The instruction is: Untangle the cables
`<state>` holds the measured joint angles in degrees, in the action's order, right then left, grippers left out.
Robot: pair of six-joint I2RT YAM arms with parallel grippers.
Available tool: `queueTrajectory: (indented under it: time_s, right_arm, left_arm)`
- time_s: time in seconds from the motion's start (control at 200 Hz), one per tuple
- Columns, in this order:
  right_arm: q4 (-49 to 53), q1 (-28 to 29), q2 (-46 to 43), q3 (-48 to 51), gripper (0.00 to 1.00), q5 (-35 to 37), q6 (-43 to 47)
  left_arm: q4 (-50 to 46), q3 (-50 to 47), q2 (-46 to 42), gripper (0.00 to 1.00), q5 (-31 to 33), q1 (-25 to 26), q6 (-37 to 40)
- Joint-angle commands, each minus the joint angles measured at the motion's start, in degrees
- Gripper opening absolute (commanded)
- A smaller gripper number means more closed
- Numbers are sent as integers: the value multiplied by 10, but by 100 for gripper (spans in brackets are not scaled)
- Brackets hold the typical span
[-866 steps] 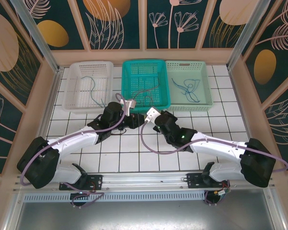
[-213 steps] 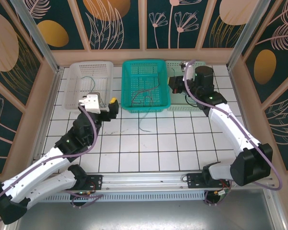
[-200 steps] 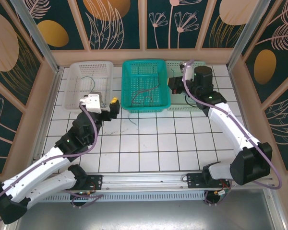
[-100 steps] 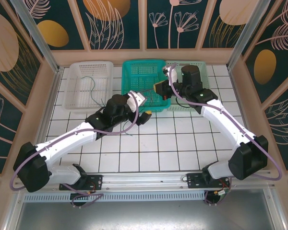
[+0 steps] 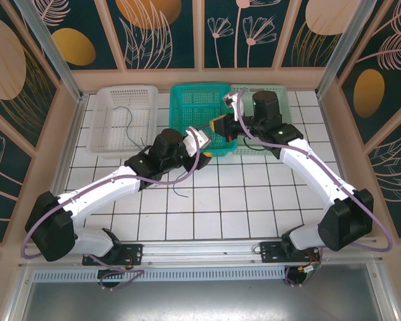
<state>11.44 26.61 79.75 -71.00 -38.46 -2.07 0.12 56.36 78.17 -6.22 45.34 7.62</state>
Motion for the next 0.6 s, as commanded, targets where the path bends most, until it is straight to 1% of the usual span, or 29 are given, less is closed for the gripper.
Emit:
queueTrajectory:
  time_s: [0.0,0.03,0.055,0.175,0.23,0.28,0.305,0.34,0.36,0.405,0.455,0.48,0.515,0.596]
  right_arm:
    - [-27,0,-10,-14,0,-24,-7]
    - [-28,-1,-10,-13,0,-22,-8]
    - [-28,-1,-11,-12,0,-21,-10]
    - [-41,-4,-16,-6,0,-20,-24]
    - [-48,-6,-19,-3,0,-14,-33]
    - [-51,-8,-23,-1,6,-7,-39]
    - [-53,-9,-24,1,11,-3,-41]
    - [-56,-10,-27,5,23,7,-45]
    - [-57,-12,-29,7,33,15,-47]
    - [-62,-14,-33,13,52,31,-53]
    - [-71,-18,-40,22,68,50,-57]
    - [-76,-20,-45,28,72,64,-60]
    - [-83,-22,-53,37,75,90,-65]
    - [-98,-31,-75,61,83,153,-77]
  left_arm:
    - [1,0,-5,34,-1,0,5]
    - [1,0,-6,23,4,-1,4]
    - [1,0,-7,17,7,-1,4]
    - [-1,-3,-9,0,7,-2,5]
    - [-2,-3,-8,0,20,-2,0]
    - [-2,-3,-9,0,26,-5,-4]
    - [-1,-3,-10,0,28,-7,-7]
    - [-1,-3,-11,0,33,-12,-15]
    - [-2,-3,-12,0,36,-15,-20]
    - [-5,-3,-14,0,41,-26,-28]
    - [-9,-2,-18,0,49,-40,-42]
    - [-10,-1,-21,0,55,-48,-49]
    - [-13,0,-26,0,65,-60,-60]
    - [-19,2,-41,0,112,-87,-81]
